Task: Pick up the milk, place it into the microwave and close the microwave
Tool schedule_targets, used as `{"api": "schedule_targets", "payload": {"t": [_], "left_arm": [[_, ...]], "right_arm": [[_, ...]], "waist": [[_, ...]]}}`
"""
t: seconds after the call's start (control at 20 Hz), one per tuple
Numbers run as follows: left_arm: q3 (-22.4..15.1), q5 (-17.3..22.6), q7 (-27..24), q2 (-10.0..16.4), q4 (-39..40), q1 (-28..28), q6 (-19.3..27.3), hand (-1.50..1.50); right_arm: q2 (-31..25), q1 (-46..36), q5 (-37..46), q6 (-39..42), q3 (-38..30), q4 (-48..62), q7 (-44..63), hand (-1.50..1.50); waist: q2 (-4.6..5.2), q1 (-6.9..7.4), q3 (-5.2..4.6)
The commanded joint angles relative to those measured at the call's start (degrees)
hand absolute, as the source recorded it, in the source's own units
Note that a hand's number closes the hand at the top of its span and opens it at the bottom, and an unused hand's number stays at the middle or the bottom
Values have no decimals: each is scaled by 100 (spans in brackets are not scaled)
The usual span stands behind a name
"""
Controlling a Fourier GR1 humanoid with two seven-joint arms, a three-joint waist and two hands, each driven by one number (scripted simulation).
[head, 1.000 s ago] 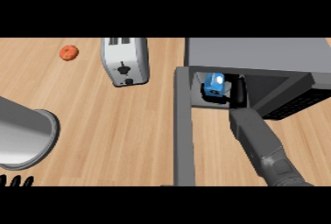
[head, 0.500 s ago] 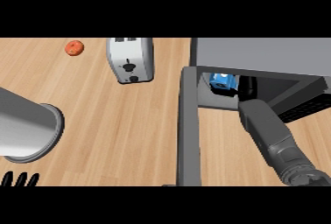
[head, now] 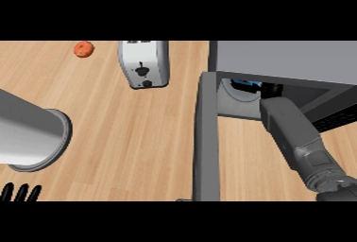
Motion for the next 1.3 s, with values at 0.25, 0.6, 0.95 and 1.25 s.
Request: {"api": "schedule_targets", "payload": {"t": [0.25, 0.6, 0.95, 1.25], "left_arm": [[-8, -2, 49, 59, 106, -38, -74, -150], [112, 18, 31, 145, 321, -324, -88, -150], [11, -30, 99, 170, 111, -376, -99, -150], [48, -98, 43, 193, 397, -434, -141, -150]], "right_arm": [[-207, -234, 144, -1421, -123, 145, -200, 150], [-274, -394, 231, -1655, -162, 234, -108, 150], [-611, 299, 1061, -3182, 548, 1039, 1831, -150], [-153, -256, 1518, -1844, 1003, 959, 1524, -150]], "waist": [[56, 122, -6], [107, 177, -7], [249, 374, -67], [114, 428, -2]]}}
